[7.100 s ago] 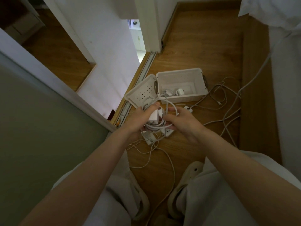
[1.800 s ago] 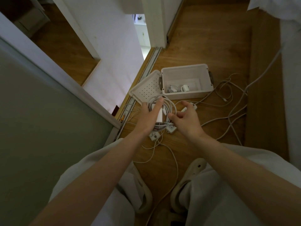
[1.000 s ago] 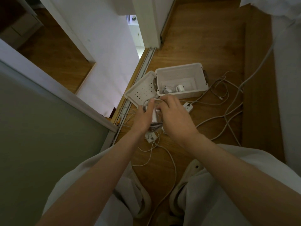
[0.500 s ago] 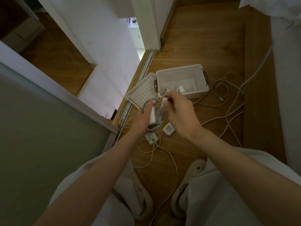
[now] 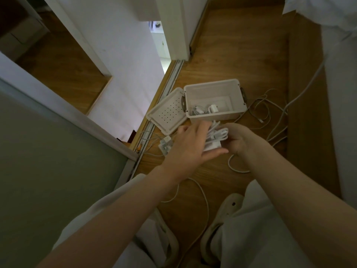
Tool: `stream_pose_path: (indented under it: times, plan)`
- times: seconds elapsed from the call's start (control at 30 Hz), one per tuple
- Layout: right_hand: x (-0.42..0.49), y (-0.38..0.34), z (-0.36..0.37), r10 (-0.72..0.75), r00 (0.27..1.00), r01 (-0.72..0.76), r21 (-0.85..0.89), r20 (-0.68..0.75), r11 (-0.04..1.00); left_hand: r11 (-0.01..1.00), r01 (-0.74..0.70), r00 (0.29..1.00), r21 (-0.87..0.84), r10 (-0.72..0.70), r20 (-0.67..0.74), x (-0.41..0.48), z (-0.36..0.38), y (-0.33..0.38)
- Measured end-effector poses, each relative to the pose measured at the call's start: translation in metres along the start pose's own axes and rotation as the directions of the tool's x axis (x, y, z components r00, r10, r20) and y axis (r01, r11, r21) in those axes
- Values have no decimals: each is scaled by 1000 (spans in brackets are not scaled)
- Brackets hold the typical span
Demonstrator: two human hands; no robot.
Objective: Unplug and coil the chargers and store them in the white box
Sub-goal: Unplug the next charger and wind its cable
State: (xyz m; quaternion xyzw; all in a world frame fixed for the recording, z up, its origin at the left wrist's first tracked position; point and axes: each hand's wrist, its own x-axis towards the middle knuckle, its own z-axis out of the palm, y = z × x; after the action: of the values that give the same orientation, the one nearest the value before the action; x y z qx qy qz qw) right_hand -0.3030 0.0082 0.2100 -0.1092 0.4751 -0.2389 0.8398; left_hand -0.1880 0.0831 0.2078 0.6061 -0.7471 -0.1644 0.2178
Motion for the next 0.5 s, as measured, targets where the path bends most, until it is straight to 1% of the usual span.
stream_pose_path:
  times: [0.07,0.1,0.17,0.23,0.27,0.33,0.4,0.43,0.5]
  plan:
    - [3,1,3,-76,996,77,-46,36,996,983,43,998,-178,-51,-40,6,-2,-5]
    - [3,1,6,-104,993,108,-82,50,991,955,62,993,-290,-87,-74,8,-3,-6]
    - [5,2,11,-137,988,148,-170,74,974,864,130,969,-486,-214,-123,14,-5,-8]
    - [11,4,18,-192,980,201,-331,61,922,743,233,915,-628,-386,-117,22,-7,-12]
    - [14,6,20,-220,975,217,-432,45,875,671,292,881,-682,-466,-82,26,-6,-19]
    - [21,11,25,-235,971,214,-592,44,777,499,414,797,-761,-603,38,32,-2,-33]
    - [27,15,28,-240,968,222,-685,71,693,338,509,703,-791,-694,156,36,3,-45]
    - [29,16,29,-255,964,228,-722,73,654,282,530,674,-800,-712,196,37,4,-48]
    - [34,15,29,-316,946,251,-783,74,569,219,536,657,-815,-715,240,39,6,-54]
